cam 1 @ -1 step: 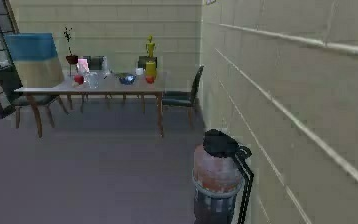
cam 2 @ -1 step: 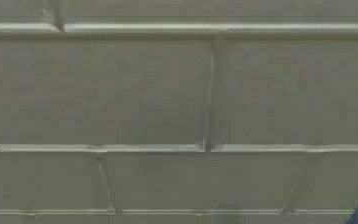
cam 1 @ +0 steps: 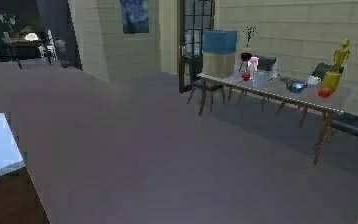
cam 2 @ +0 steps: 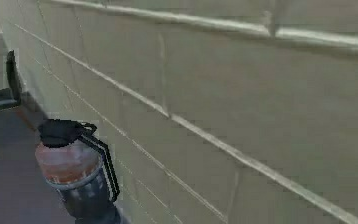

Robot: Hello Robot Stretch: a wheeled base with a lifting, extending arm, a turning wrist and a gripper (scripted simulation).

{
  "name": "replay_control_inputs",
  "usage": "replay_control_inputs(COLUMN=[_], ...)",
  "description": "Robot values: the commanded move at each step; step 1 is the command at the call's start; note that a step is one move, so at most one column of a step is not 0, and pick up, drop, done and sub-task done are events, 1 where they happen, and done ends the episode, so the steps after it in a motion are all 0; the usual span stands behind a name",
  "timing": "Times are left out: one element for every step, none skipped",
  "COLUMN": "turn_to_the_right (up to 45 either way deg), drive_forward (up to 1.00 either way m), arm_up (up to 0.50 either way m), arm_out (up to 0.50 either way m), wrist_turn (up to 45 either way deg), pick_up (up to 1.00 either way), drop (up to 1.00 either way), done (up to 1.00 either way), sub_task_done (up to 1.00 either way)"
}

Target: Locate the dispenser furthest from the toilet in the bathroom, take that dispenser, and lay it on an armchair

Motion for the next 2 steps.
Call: replay_control_inputs(turn_to_the_right=[-3.0,-39.0], drive_forward=[0.00,0.00], arm_up=[0.00,0.00], arm_out=[0.00,0.00], wrist_turn=[0.0,0.0], pick_up=[0.00,0.00], drop=[0.00,0.00], done=[0.00,0.00], sub_task_done=[0.00,0.00])
